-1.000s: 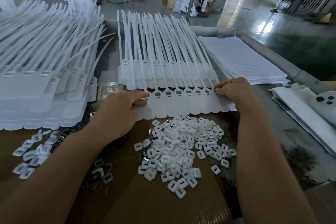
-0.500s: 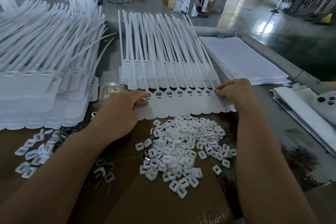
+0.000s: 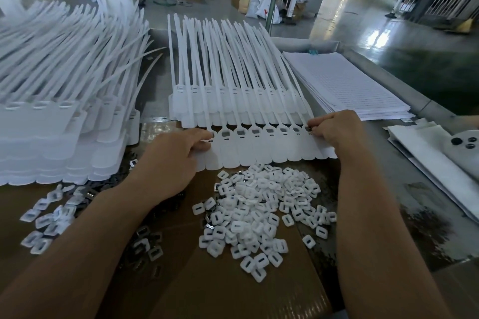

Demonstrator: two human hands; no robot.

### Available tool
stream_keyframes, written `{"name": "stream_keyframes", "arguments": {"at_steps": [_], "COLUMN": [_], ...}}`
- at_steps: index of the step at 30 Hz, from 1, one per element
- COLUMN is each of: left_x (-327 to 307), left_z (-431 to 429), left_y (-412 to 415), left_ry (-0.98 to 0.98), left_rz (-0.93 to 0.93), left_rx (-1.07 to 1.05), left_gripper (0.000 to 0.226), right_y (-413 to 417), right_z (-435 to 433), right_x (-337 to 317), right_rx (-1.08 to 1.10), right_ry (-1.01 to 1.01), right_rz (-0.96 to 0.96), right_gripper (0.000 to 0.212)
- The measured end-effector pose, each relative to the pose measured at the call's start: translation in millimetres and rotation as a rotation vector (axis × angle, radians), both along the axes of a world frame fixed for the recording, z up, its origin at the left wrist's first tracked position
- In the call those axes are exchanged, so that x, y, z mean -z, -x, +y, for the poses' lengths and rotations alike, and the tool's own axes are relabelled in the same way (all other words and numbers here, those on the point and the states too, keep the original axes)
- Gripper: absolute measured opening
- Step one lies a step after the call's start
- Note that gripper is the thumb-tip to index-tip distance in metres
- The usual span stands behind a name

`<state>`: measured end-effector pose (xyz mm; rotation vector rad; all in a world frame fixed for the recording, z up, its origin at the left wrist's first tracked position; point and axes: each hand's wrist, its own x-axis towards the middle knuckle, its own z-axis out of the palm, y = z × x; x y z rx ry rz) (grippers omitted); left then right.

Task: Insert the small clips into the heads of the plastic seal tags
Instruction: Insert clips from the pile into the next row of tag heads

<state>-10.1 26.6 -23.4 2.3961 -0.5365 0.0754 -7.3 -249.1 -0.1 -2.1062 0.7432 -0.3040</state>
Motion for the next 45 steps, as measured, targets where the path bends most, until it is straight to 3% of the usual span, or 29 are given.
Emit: {"name": "stream_keyframes", "arguments": {"at_steps": [18,26,33,36,39,45], "left_x": [-0.8,-0.6,-0.8,-0.9,-1.0,-1.8], "left_z": [-4.5,-5.4,-5.4,-5.8,-5.4,-7.1], "left_y": [5.1,6.0,5.8,5.5,5.5,5.0], "left_ry": [-0.018,-0.013,-0.009,-0.008,-0.017,-0.017], "left_rz": [0.021,0.024,0.023,0.018,0.016,0.02], "left_rx": [-0.018,-0.015,-0.011,-0.012,-0.007,-0.023], "left_gripper": [0.067,0.065,0.065,0.063,0.063,0.058], "right_y": [3.2,1.6,2.5,5.4,11.2,26.0], "right_z": [-3.8,-6.5,-4.9,8.5,30.5,85.7], "right_x": [5.4,8.4,7.3,-2.0,-15.8,-24.0], "right_rx": [0.044,0.042,0.047,-0.092,-0.37,-0.938], "right_ry": [-0.061,-0.009,0.096,0.161,0.131,0.198], "right_rz": [-0.028,-0.005,-0.101,-0.191,-0.251,-0.023], "right_gripper": [0.013,0.022,0.015,0.007,0.017,0.008]}}
